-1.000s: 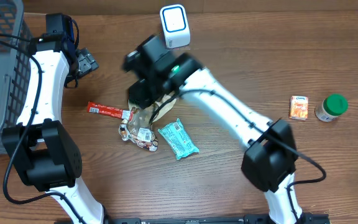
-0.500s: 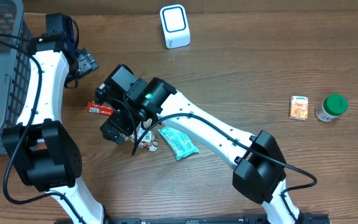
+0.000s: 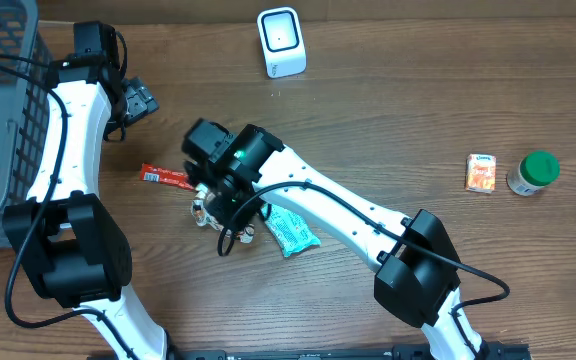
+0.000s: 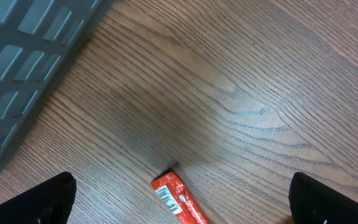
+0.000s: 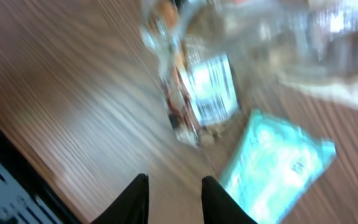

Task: Scan the item barcode
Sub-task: 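Swing the right gripper over the mint-green wipes pack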

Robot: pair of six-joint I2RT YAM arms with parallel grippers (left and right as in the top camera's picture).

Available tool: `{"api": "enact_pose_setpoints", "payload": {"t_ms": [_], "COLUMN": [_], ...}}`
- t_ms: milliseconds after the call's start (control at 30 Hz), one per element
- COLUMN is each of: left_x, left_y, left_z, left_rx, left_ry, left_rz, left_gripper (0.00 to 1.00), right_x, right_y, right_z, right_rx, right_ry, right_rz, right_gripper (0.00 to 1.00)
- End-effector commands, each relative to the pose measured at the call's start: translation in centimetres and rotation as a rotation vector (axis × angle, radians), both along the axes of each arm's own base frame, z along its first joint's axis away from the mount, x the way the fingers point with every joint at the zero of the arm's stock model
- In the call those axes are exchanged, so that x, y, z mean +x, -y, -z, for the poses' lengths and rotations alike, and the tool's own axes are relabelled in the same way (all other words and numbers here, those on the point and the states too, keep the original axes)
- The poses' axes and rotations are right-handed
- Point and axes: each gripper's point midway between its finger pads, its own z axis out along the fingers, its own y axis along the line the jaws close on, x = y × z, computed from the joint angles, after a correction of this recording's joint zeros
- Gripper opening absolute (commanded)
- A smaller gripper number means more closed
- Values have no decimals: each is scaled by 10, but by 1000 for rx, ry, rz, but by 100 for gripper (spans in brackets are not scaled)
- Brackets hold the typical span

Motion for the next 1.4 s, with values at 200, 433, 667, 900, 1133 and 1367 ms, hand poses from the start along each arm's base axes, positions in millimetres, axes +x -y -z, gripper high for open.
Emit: {"api": "enact_pose_setpoints", "payload": {"t_ms": [200,433,667,900,1133,1367], "left_x": [6,6,6,6,6,6], "left_y": [3,3,3,3,3,3], "left_z": [-10,-10,-10,-10,-10,-10], "left_rx": [-2,-2,-2,-2,-2,-2], "left_ry": [30,30,30,30,30,30], "left_rz": [3,3,3,3,3,3], "left_gripper": [100,100,100,100,100,100], "right_x": [-17,-15,-2,29,65,98], "right_y": [42,70,82,108,135,160], "right_z": [36,78,98,94,94,99], "right_rx": [-183,-297,-345,-464,-452,-366], "right_ry": [-73,-26,63,218,229,180], "right_rz": [8,9,11,80,215,404], "right_gripper": [31,31,31,30,30,30]}}
